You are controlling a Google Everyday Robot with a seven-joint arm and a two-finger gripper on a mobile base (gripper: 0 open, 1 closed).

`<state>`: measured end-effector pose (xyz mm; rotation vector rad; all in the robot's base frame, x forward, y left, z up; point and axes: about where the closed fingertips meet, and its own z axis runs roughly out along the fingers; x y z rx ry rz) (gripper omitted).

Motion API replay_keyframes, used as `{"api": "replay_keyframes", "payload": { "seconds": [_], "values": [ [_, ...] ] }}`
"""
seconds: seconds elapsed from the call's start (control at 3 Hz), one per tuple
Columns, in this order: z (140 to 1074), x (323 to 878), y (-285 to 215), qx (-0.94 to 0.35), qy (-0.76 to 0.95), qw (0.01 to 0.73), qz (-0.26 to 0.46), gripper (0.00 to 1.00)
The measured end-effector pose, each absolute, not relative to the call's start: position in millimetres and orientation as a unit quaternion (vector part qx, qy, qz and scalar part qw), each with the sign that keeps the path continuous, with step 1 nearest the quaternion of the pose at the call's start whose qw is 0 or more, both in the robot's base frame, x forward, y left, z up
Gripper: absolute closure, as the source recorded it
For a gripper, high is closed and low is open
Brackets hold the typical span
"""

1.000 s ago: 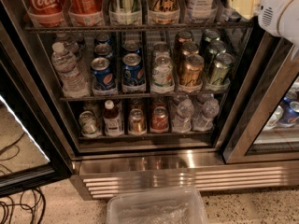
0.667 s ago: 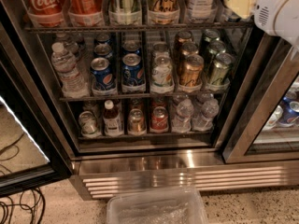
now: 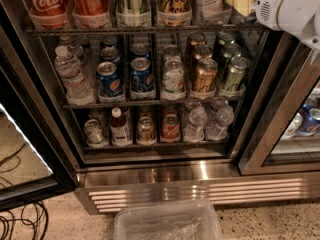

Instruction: Pick redbull can from top shelf of fridge

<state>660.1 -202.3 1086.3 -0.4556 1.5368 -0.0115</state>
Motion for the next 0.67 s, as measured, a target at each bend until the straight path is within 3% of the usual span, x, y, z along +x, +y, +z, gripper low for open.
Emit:
{"api": "replay_keyframes", "payload": {
  "seconds": [0.67],
  "values": [
    [1087.1,662.5,-204.1,-0.199,0.686,0.699,-0.009,0.22]
  ]
}}
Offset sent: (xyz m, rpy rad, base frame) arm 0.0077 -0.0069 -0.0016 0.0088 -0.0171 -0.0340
